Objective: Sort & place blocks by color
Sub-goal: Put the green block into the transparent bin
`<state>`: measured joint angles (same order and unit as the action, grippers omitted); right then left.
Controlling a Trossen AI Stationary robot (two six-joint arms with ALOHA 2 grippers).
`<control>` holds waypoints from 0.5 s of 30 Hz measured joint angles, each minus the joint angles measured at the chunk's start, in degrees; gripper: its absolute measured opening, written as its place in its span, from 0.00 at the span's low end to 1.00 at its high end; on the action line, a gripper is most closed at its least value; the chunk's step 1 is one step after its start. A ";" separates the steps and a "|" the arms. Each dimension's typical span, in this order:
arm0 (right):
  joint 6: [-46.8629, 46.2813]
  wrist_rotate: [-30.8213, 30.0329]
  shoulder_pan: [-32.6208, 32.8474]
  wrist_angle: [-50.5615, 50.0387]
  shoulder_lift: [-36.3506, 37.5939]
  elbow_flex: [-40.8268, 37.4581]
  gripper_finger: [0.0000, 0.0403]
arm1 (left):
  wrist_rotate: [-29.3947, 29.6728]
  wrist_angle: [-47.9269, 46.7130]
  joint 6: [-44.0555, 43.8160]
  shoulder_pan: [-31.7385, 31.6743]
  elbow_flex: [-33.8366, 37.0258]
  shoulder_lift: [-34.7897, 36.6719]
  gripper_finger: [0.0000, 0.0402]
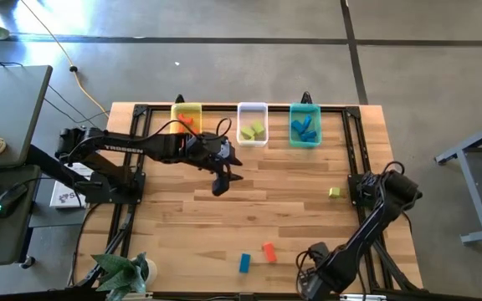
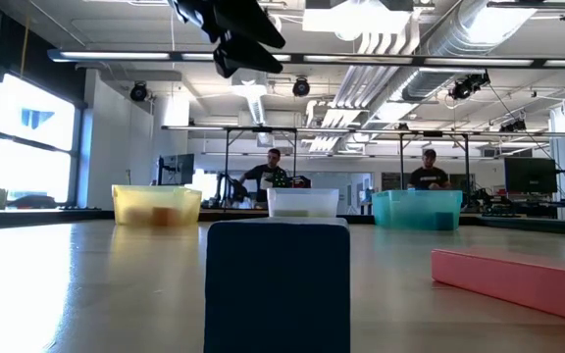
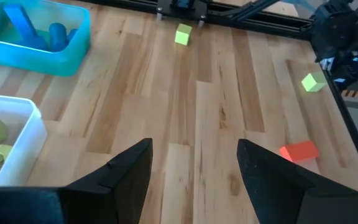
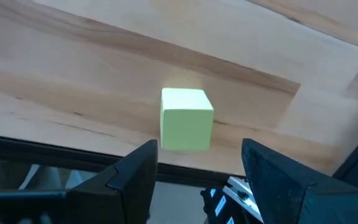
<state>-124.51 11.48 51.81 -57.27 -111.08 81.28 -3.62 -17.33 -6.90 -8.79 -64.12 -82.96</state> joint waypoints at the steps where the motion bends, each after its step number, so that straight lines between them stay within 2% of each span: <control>1: -0.01 -0.30 0.00 0.10 -0.32 0.00 0.55 | 0.00 -0.01 0.00 0.14 0.00 0.00 0.56; 15: -0.18 0.50 -0.25 4.03 -5.44 0.00 0.52 | 0.00 -0.01 1.72 0.28 0.00 0.00 0.55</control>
<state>-124.69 11.97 51.56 -53.23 -116.52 81.28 -3.62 -17.34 -5.18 -8.51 -64.12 -82.96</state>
